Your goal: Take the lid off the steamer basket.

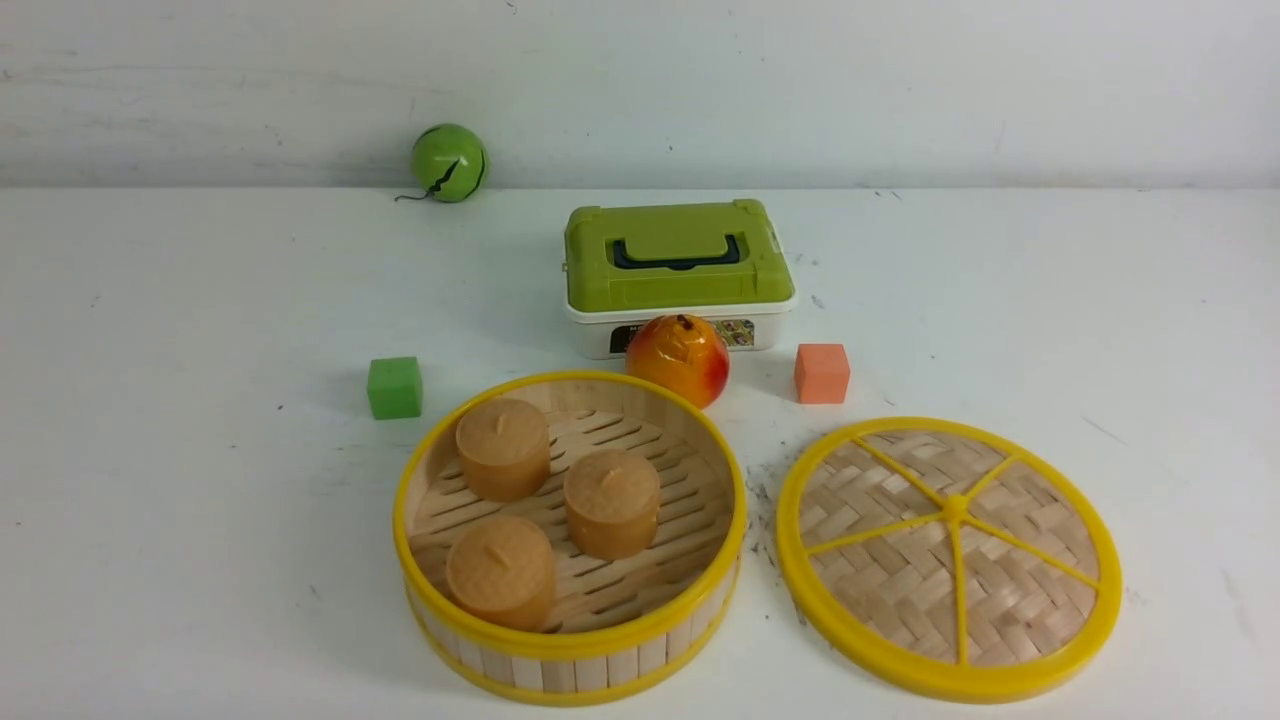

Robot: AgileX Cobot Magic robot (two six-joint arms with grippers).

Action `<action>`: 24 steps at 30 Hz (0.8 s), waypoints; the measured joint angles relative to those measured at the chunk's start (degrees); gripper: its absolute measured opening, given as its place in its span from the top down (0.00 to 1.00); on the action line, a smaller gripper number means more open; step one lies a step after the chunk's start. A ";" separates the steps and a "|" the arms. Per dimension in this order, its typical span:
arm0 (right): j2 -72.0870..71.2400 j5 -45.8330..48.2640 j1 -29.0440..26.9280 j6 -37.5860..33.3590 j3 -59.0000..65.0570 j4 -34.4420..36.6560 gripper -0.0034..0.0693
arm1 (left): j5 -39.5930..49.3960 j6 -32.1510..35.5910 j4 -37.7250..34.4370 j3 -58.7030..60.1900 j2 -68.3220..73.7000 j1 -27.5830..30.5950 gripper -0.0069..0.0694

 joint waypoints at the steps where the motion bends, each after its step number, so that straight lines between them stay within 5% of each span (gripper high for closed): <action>1: 0.00 0.00 0.00 0.00 0.00 0.00 0.95 | 0.00 0.00 0.00 0.00 0.00 0.00 0.60; 24: 0.00 0.00 0.00 0.12 0.00 0.00 0.91 | 0.00 0.00 0.00 0.00 0.00 0.00 0.60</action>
